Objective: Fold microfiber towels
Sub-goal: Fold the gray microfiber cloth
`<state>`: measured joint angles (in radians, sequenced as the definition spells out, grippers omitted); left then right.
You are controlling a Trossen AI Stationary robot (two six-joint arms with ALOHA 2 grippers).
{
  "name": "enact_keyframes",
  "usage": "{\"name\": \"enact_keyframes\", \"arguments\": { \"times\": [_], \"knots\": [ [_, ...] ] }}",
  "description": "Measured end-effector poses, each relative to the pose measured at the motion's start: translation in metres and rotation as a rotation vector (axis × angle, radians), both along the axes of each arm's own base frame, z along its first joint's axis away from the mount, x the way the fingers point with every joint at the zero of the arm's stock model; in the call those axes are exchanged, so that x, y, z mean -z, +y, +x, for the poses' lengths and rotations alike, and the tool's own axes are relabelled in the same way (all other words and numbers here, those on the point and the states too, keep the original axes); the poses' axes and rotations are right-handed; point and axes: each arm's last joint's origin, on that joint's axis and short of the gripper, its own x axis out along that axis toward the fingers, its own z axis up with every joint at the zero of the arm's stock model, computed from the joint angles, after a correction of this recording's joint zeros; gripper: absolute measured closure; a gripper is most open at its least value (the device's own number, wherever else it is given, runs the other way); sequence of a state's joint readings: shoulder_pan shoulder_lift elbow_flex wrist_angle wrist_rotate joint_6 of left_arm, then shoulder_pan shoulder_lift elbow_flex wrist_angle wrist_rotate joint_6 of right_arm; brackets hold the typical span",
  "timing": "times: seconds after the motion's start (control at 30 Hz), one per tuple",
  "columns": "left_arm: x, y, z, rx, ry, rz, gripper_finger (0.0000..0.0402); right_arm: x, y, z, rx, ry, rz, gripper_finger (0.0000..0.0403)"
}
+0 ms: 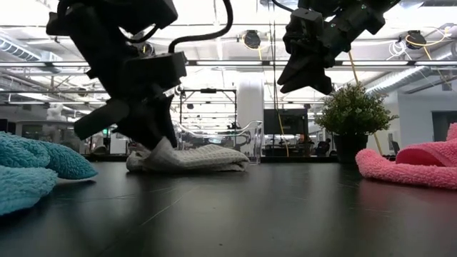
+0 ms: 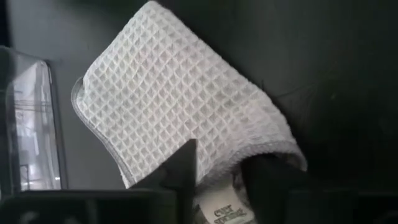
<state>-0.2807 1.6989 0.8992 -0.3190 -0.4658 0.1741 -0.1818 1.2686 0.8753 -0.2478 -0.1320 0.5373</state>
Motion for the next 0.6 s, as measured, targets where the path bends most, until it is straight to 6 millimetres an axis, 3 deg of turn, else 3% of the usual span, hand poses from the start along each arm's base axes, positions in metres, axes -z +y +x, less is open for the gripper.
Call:
{"name": "enact_keyframes", "arguments": {
  "times": [0.17, 0.6],
  "knots": [
    [-0.006, 0.0, -0.001, -0.001, 0.065, 0.017, 0.0387, 0.0, 0.0, 0.0, -0.001, 0.005, 0.0, 0.0307],
    [-0.013, 0.013, -0.011, -0.008, 0.162, 0.105, 0.0388, 0.001, 0.0, -0.001, -0.006, 0.009, -0.006, 0.0307]
  ]
}}
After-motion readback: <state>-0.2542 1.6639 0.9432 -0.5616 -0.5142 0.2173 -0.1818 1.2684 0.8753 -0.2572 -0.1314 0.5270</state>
